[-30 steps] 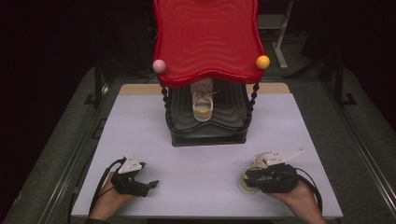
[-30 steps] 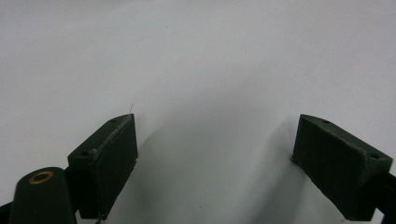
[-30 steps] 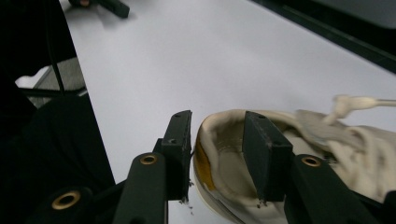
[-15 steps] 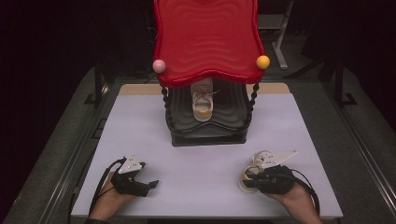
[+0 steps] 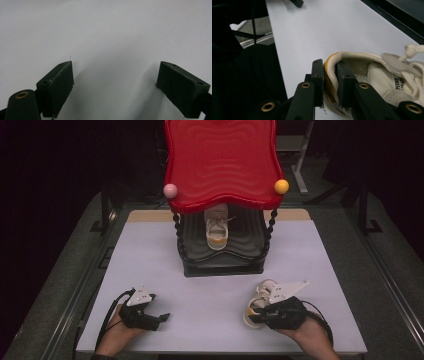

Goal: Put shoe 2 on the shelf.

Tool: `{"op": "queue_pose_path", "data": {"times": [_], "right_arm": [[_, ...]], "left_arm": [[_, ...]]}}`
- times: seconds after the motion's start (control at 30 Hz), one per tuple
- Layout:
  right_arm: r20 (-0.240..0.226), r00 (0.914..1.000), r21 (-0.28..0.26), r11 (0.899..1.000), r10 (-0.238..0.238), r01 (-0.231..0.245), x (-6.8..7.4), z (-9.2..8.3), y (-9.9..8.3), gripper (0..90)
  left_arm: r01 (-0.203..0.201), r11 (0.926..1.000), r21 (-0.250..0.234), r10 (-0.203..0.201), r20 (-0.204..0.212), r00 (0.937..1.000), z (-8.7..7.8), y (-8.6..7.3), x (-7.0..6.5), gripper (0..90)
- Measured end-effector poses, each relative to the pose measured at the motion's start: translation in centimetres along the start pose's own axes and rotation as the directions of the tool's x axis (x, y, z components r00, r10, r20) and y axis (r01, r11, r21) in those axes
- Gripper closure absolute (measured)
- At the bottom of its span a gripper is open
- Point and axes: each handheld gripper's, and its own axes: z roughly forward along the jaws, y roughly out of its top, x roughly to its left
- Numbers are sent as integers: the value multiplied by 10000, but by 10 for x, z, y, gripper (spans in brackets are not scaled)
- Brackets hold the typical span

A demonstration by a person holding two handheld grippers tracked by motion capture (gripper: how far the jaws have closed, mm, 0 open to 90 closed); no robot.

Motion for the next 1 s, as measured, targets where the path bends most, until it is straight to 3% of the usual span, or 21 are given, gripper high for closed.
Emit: {"op": "queue_pose_path", "data": {"times": [0.37, 0.7, 1.0], "right_arm": [[-508, 9952, -37, 9965, -832, 831, 16, 12, 31, 776], [-842, 9822, -4, 9857, -1679, 1685, 27, 16, 61, 776], [-739, 9720, -126, 9748, -2233, 2229, 22, 4, 87, 776]], "left_arm": [[-13, 10000, 11, 13, 3, 10000, 0, 0, 0, 133], [-18, 10000, 30, 18, 5, 10000, 0, 0, 0, 133], [-17, 10000, 31, 17, 6, 10000, 0, 0, 0, 133]]}}
